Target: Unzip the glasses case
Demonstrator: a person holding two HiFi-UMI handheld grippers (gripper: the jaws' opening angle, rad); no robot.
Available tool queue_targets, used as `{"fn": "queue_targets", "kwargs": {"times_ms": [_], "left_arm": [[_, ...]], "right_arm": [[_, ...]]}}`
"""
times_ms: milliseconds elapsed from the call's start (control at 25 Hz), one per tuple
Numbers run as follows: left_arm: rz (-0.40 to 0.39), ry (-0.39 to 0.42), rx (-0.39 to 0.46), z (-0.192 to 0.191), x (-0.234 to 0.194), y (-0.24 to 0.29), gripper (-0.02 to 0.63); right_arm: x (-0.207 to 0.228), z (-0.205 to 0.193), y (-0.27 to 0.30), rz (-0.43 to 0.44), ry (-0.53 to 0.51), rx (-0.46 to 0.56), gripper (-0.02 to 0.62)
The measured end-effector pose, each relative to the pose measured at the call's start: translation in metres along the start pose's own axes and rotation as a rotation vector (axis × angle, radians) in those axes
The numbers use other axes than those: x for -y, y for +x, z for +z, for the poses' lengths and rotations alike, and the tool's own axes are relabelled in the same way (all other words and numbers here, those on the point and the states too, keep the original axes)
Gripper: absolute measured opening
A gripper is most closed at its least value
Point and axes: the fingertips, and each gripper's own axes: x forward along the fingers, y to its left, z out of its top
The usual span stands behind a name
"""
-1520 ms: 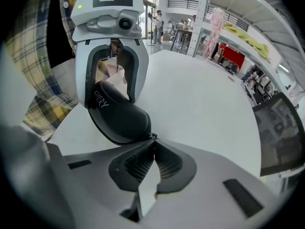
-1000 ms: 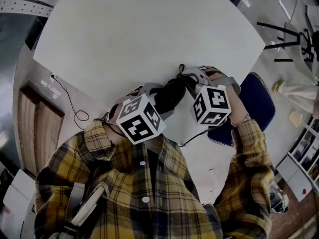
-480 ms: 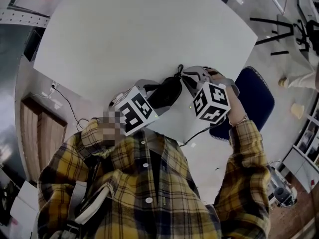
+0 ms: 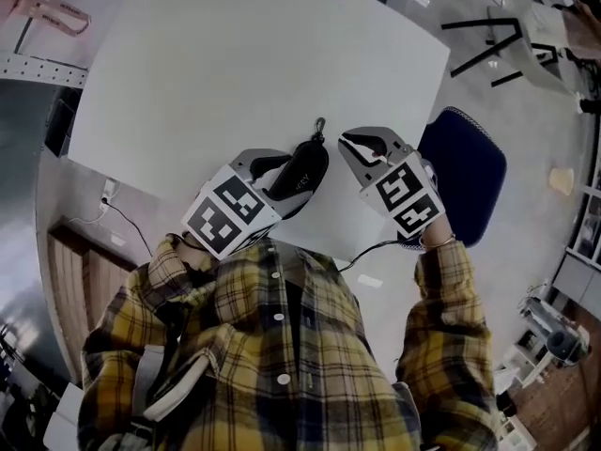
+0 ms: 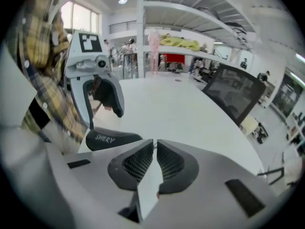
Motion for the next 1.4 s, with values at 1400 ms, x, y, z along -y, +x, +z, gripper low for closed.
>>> {"fn": "queue_targets", "kwargs": {"times_ms": [1400], "left_arm": [[-0.059,0.358,0.397,0.144,0.154,-0.060,0.008]], "right_arm": [[-0.062,0.033,-0.239,-0.636,0.576,0.610,-0.002]]}}
